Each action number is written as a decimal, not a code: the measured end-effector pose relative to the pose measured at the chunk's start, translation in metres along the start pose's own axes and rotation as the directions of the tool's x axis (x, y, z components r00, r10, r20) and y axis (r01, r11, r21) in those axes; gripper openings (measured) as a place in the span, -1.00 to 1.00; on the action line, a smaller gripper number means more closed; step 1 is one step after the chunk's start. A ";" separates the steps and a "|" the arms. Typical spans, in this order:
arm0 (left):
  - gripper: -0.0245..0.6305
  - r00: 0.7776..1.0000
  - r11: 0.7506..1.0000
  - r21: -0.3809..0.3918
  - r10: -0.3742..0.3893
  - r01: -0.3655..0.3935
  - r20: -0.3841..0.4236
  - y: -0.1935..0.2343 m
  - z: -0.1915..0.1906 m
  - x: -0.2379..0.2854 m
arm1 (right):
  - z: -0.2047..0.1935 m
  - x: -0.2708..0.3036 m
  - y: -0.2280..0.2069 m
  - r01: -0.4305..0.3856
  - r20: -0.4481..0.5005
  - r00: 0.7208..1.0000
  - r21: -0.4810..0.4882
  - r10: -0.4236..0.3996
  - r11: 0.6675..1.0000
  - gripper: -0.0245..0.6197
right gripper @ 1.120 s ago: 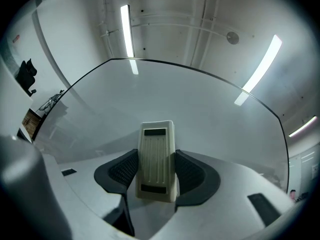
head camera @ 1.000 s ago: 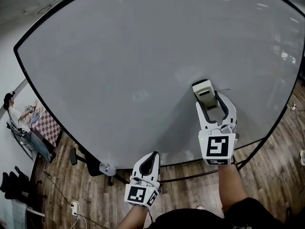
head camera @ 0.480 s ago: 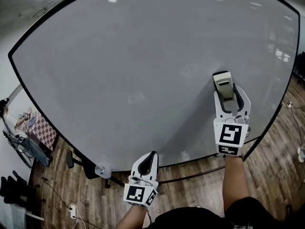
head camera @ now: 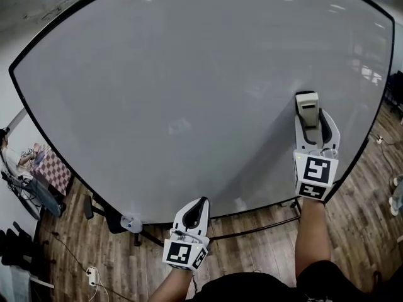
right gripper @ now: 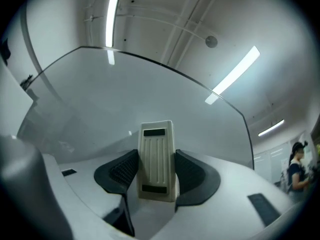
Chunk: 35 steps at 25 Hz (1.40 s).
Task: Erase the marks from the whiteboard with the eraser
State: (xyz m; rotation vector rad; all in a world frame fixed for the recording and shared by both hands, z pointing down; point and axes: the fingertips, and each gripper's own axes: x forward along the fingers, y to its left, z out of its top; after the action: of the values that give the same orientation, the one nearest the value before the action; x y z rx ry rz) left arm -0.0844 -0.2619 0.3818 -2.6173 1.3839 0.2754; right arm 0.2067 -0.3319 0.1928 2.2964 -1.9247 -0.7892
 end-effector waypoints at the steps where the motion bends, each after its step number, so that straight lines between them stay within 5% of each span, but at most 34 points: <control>1: -0.86 1.000 1.000 0.005 -0.002 0.002 -0.001 -0.001 0.001 0.002 | 0.002 -0.003 -0.001 -0.029 0.026 0.999 0.058 0.027 0.998 -0.13; 4: -0.86 1.000 1.000 0.022 0.002 -0.002 0.001 0.008 0.007 0.006 | 0.014 -0.011 0.015 -0.115 0.089 0.991 0.163 0.101 0.980 -0.14; 13: -0.86 0.997 0.997 0.060 0.035 -0.039 0.066 0.019 0.033 0.003 | 0.036 -0.038 0.129 -0.328 0.112 0.941 0.073 0.319 0.942 -0.14; 19: -0.86 0.998 0.998 0.049 0.037 -0.040 0.057 0.010 0.028 -0.001 | 0.036 -0.044 0.175 -0.419 0.107 0.907 0.163 0.406 0.893 -0.14; 35: -0.86 0.997 0.997 0.036 0.067 -0.068 0.033 0.019 0.019 -0.002 | 0.034 -0.029 0.166 -0.380 0.122 0.924 0.180 0.363 0.907 -0.13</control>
State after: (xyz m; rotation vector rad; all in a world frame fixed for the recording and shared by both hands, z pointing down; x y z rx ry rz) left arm -0.1031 -0.2666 0.3627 -2.5289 1.4544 0.2968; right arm 0.0389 -0.3333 0.2311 1.9111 -2.4798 -0.6854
